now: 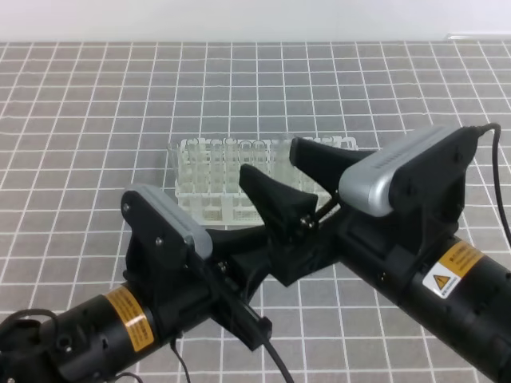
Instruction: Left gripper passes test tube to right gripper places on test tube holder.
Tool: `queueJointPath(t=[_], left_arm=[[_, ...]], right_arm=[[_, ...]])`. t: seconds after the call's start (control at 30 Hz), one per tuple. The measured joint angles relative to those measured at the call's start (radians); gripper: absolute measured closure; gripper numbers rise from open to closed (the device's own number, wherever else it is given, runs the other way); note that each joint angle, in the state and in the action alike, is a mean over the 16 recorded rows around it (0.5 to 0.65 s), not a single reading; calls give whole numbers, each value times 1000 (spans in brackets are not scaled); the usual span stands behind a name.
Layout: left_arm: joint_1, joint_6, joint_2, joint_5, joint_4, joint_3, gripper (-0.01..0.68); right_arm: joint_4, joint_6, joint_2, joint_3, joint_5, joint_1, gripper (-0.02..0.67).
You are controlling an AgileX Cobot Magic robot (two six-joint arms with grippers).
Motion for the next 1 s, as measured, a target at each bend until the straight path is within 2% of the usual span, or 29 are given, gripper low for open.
queueJointPath(t=[0.7, 0.87, 1.0], left_arm=[[0, -3, -2, -30, 17, 1, 604], [0, -3, -3, -33, 17, 2, 615], [0, -3, -3, -35, 17, 2, 621]], right_arm=[[-6, 61, 66, -13, -80, 0, 199], [-21, 79, 68, -13, -88, 0, 242], [-25, 80, 68, -13, -93, 0, 313]])
